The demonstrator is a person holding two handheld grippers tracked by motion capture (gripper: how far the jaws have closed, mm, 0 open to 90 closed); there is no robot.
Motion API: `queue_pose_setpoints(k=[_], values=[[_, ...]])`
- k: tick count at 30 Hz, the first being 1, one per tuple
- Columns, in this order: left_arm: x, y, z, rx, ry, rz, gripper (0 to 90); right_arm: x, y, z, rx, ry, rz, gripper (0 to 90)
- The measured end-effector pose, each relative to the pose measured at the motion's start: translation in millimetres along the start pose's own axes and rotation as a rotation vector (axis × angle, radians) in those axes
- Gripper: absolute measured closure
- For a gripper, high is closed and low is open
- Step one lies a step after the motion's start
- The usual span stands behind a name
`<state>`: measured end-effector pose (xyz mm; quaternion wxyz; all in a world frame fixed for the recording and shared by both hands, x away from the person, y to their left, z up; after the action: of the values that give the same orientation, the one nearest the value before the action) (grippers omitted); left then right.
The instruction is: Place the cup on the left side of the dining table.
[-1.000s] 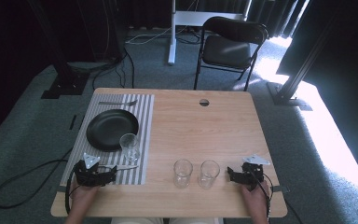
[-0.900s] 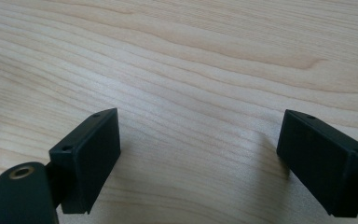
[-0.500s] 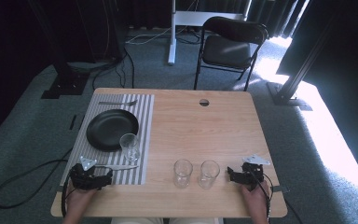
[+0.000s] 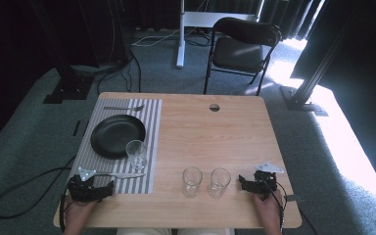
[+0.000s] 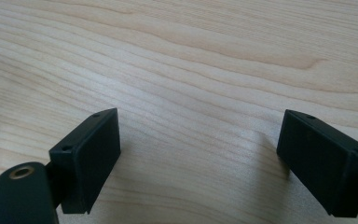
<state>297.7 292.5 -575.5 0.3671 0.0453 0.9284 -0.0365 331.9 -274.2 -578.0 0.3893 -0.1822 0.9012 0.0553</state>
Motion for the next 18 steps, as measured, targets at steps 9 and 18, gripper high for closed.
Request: queue_pose_setpoints(k=[9, 18], values=[[1.4, 4.2, -1.4, -0.027, -0.002, -0.033, 0.2, 0.0, 0.0, 0.0, 0.000, 0.000, 0.000, 12.8], [1.4, 4.0, -1.3, -0.027, -0.003, -0.033, 0.2, 0.0, 0.0, 0.0, 0.000, 0.000, -0.001, 12.8]])
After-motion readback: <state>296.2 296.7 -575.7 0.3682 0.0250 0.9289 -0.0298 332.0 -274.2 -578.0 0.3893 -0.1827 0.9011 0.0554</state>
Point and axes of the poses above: each handheld gripper's, and its own axes: z roughly forward along the jaws, x roughly out of its underside, y roughly to its left, the point moved 4 cm from there along z, roughly forward along the jaws, and after that the axes turned 4 degrees about -z, right-handed, at the moved point
